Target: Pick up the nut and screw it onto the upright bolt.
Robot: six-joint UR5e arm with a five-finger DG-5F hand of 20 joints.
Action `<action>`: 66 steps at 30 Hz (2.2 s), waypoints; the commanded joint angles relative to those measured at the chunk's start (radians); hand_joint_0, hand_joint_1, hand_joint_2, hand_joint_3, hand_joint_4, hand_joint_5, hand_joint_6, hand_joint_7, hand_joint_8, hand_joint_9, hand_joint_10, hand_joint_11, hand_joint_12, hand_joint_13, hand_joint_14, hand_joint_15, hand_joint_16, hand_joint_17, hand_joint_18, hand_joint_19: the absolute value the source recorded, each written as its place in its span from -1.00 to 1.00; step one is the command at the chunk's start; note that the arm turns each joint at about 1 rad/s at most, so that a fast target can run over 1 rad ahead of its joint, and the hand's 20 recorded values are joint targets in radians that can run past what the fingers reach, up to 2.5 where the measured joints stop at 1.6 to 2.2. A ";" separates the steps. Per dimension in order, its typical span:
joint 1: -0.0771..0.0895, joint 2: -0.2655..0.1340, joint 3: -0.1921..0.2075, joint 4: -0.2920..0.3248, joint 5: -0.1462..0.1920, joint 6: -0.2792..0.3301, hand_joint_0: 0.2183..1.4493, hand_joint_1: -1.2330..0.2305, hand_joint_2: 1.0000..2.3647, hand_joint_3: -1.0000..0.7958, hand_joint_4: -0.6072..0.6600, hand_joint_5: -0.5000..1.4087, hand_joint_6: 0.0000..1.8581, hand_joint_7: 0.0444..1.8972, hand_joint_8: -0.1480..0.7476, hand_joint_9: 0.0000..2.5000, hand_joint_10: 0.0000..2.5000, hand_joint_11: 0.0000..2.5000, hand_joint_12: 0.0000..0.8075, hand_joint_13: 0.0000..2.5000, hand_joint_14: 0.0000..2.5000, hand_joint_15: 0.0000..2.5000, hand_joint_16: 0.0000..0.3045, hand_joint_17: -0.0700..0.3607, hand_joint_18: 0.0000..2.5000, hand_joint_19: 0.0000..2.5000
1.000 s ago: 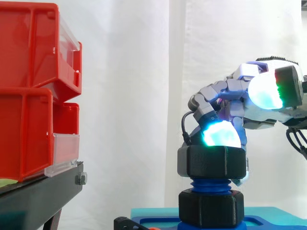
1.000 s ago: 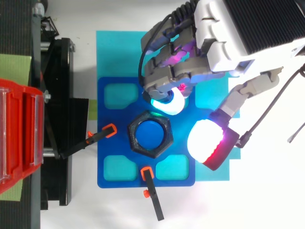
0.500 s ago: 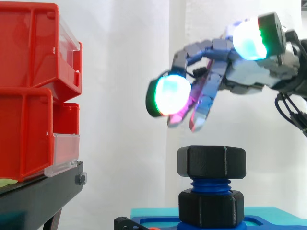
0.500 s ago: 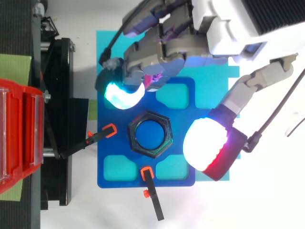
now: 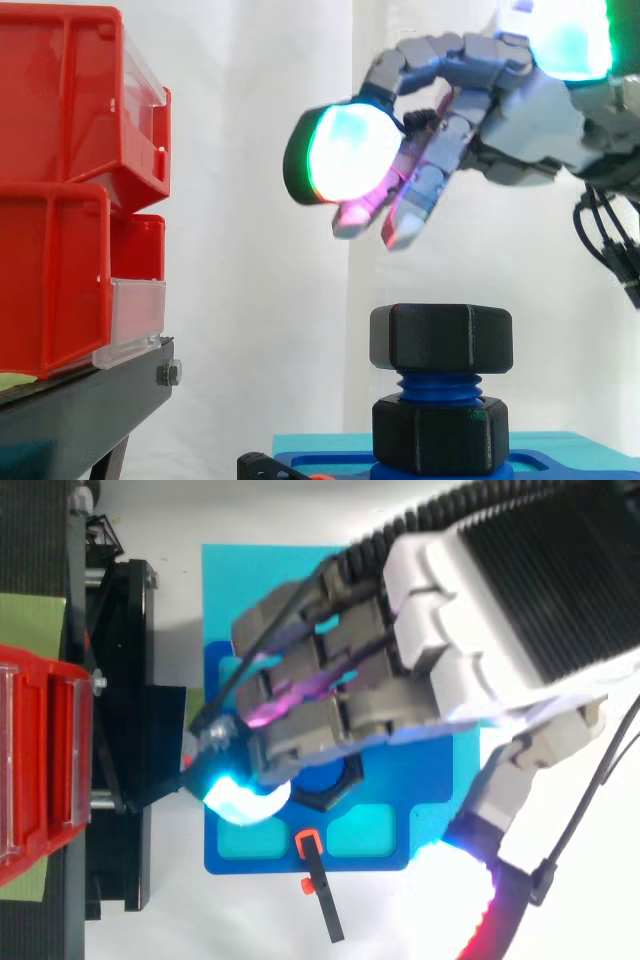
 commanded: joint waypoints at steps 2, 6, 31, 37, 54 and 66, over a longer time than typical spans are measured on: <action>0.014 -0.001 -0.051 0.110 0.012 0.029 -0.56 0.41 -1.00 -0.44 0.28 -0.59 -0.46 -0.34 -0.12 -0.17 -1.00 -1.00 -0.27 -0.44 -1.00 -1.00 -0.76 -0.29 -0.58 -0.83; 0.014 -0.001 -0.072 0.109 0.015 0.024 -0.56 0.41 -1.00 -0.44 0.28 -0.59 -0.46 -0.34 -0.12 -0.17 -1.00 -1.00 -0.27 -0.44 -1.00 -1.00 -0.76 -0.29 -0.58 -0.84; 0.004 -0.027 -0.072 0.106 0.023 -0.024 -0.60 0.17 -1.00 -0.44 0.13 -0.69 -0.46 -0.48 -0.22 -0.66 -1.00 -1.00 -0.24 -0.78 -1.00 -1.00 -0.76 -0.30 -1.00 -1.00; 0.002 -0.040 -0.072 0.130 0.032 -0.022 -0.60 0.17 -1.00 -0.44 0.17 -0.67 -0.46 -0.47 -0.19 -0.60 -1.00 -1.00 -0.24 -0.74 -1.00 -1.00 -0.77 -0.31 -0.97 -1.00; -0.007 -0.043 -0.074 0.067 0.038 -0.094 -0.59 0.21 -1.00 -0.44 0.24 -0.64 -0.46 -0.39 -0.16 -0.53 -1.00 -1.00 -0.25 -0.67 -1.00 -1.00 -0.78 -0.32 -0.89 -1.00; -0.015 -0.043 -0.074 0.055 0.038 -0.097 -0.59 0.23 -1.00 -0.44 0.29 -0.62 -0.46 -0.28 -0.11 -0.48 -1.00 -1.00 -0.24 -0.64 -1.00 -1.00 -0.79 -0.33 -0.86 -1.00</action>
